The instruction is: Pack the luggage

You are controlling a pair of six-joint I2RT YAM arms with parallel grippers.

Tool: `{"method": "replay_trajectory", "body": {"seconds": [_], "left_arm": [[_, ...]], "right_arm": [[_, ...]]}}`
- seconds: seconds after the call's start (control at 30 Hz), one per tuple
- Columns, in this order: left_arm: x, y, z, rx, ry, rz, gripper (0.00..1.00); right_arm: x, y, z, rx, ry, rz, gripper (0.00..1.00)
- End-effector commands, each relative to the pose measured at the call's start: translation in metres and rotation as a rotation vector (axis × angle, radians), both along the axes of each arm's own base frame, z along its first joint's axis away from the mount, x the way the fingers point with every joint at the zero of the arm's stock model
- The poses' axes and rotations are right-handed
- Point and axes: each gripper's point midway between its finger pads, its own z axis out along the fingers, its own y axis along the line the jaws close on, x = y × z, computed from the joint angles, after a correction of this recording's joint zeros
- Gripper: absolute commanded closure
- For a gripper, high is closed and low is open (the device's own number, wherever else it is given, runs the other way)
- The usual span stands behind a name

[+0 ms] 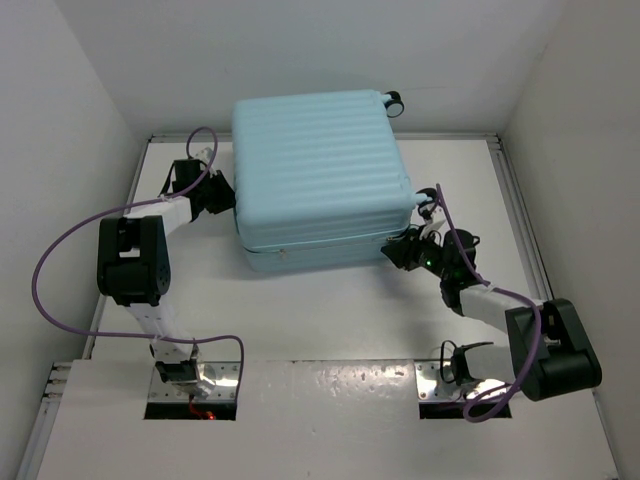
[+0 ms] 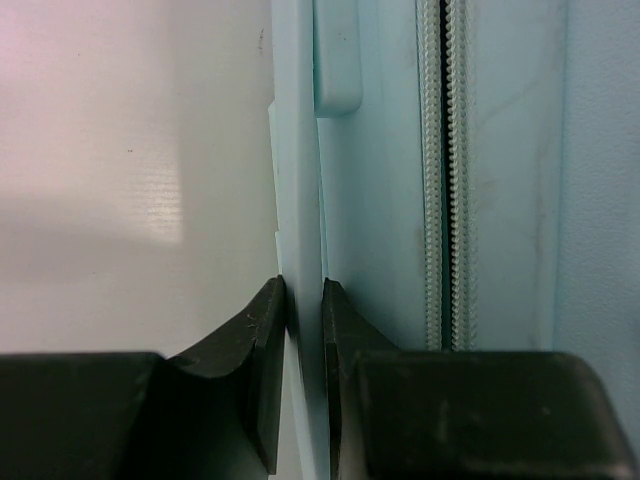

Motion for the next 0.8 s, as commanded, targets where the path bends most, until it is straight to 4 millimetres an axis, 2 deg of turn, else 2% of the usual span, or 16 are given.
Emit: {"method": "replay_trajectory", "body": {"seconds": [0.0,0.13,0.2,0.37,0.5,0.77], "left_arm": [[-0.062,0.006,-0.066,0.029,0.289,-0.007,1.00],[-0.065,0.005,-0.069,0.028,0.298,-0.007,1.00],[-0.065,0.005,-0.069,0.028,0.298,-0.007,1.00],[-0.068,0.007,-0.072,0.034,0.308,-0.001,1.00],[-0.070,0.007,-0.072,0.034,0.308,-0.001,1.00],[-0.075,0.033,-0.072,0.047,0.325,0.044,1.00]], "right_arm": [[0.028,0.008,0.048,0.023,-0.181,-0.007,0.75],[0.034,0.008,0.054,0.018,-0.202,-0.037,0.78],[0.039,0.007,0.062,0.024,-0.220,-0.058,0.83],[0.043,0.000,0.066,0.010,-0.237,-0.119,0.99],[0.043,-0.013,0.060,-0.032,-0.233,-0.179,1.00],[0.035,-0.042,0.047,-0.108,-0.181,-0.277,1.00]]}}
